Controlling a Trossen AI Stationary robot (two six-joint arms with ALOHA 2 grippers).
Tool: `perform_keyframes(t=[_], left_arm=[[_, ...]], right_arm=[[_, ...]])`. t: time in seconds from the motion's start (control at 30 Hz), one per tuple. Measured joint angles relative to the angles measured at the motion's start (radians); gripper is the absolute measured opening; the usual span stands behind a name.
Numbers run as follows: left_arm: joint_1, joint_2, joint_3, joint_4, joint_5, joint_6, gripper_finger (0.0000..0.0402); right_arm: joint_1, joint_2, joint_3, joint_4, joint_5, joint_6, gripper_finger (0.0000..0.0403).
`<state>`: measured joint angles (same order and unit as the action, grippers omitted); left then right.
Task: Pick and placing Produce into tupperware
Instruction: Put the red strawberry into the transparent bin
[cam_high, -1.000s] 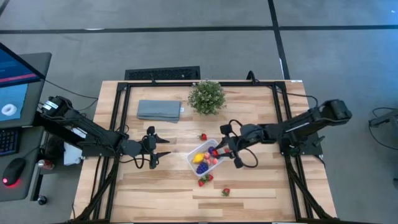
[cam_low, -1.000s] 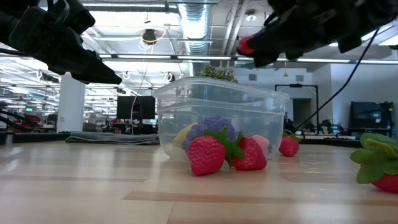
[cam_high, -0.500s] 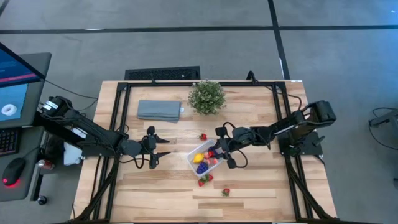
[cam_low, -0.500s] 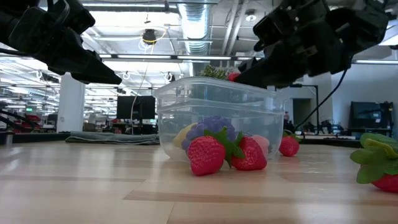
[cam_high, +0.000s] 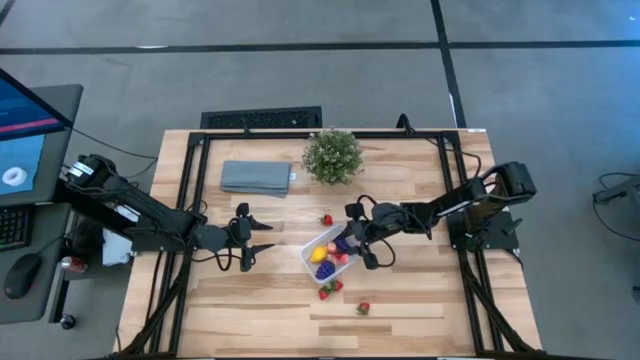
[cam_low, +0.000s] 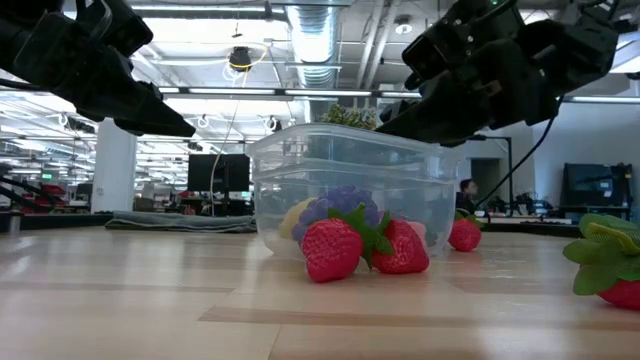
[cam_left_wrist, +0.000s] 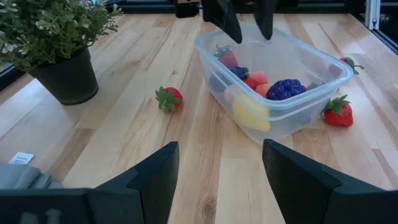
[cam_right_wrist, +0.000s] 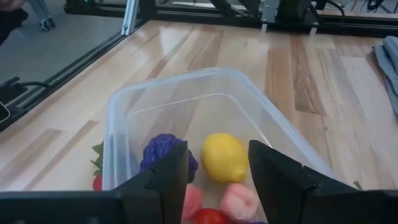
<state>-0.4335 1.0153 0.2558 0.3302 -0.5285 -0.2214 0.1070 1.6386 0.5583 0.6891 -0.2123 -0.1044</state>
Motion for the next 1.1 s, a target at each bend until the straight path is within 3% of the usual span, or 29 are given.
perform_keyframes(t=[0.17,0.37,0.6,0.8,1.1], left_arm=[[0.012,0.0,0.0,0.001,-0.023,0.0,0.0224],[0.071,0.0,0.0,0.0,-0.034,0.012,0.0224],[0.174,0.0,-0.029,0.062,0.012,0.084,0.0224],[0.284,0.001,-0.113,0.215,0.153,0.154,0.0224],[0.399,0.001,-0.124,0.265,0.294,0.239,0.0224]], right_arm=[[0.0,-0.03,0.0,-0.001,-0.017,-0.026,0.0201],[0.002,-0.154,0.0,-0.043,-0.073,-0.066,0.0202],[0.002,-0.371,0.0,-0.346,-0.066,-0.082,0.0196],[0.002,-0.542,0.0,-0.578,0.033,-0.08,0.018],[0.002,-0.738,-0.001,-0.838,0.247,-0.027,0.0159]])
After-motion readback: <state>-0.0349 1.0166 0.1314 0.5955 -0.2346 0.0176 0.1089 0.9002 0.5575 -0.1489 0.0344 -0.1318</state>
